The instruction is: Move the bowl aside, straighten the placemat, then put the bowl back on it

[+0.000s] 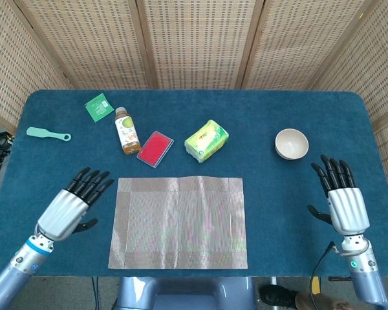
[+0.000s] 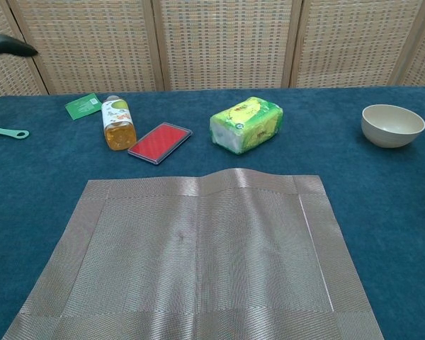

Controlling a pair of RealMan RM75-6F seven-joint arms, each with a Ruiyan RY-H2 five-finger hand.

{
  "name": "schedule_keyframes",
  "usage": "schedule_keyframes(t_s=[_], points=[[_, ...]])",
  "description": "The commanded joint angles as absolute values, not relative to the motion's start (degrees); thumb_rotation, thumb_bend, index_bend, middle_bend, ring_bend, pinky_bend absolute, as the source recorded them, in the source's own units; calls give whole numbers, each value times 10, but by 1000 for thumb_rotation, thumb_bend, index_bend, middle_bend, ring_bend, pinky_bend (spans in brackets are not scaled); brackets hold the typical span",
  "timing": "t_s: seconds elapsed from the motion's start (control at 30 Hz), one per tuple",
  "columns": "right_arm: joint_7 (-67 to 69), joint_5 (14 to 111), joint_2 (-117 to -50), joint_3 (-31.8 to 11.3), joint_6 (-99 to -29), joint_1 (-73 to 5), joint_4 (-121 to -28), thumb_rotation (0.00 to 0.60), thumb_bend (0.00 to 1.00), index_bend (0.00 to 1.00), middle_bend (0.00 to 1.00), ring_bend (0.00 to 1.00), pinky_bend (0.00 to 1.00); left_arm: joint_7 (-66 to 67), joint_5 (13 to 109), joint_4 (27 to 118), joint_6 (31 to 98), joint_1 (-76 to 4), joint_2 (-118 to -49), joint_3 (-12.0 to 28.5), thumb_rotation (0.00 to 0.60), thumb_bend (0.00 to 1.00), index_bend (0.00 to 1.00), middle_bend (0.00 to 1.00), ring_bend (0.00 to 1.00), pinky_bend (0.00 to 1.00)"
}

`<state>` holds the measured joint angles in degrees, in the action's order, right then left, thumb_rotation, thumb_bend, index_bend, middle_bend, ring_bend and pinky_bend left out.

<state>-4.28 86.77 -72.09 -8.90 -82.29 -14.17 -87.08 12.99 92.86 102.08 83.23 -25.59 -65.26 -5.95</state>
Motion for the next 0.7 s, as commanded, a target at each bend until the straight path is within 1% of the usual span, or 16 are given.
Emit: schedule_keyframes(t_s=[0.03,0.2,0.33,0.53,0.6,0.7], points=[[-30,796,-727,-118,-715,-197,-831,600,0,141,0,0,0,143,860,1074,853,-222,-625,-20,600,0,0,0,0,0],[-52,738,-741,-140,-632,-244,-795,600,0,160,0,0,0,176,819,1080,869,-201,-627,-1,600,0,0,0,0,0],[-94,676,-777,-154,-557,-293,-736,600,0,166,0,0,0,197,796,1085,870,-193,-625,13,600,0,0,0,0,0],[-136,607,-821,-162,-489,-338,-661,600,0,176,0,0,0,196,781,1082,858,-190,-621,26,600,0,0,0,0,0],[-147,582,-842,-162,-455,-356,-624,600,0,183,0,0,0,193,772,1080,850,-191,-621,31,600,0,0,0,0,0],[-150,567,-867,-163,-437,-373,-583,600,0,215,0,0,0,195,763,1077,842,-191,-621,38,600,0,0,0,0,0]])
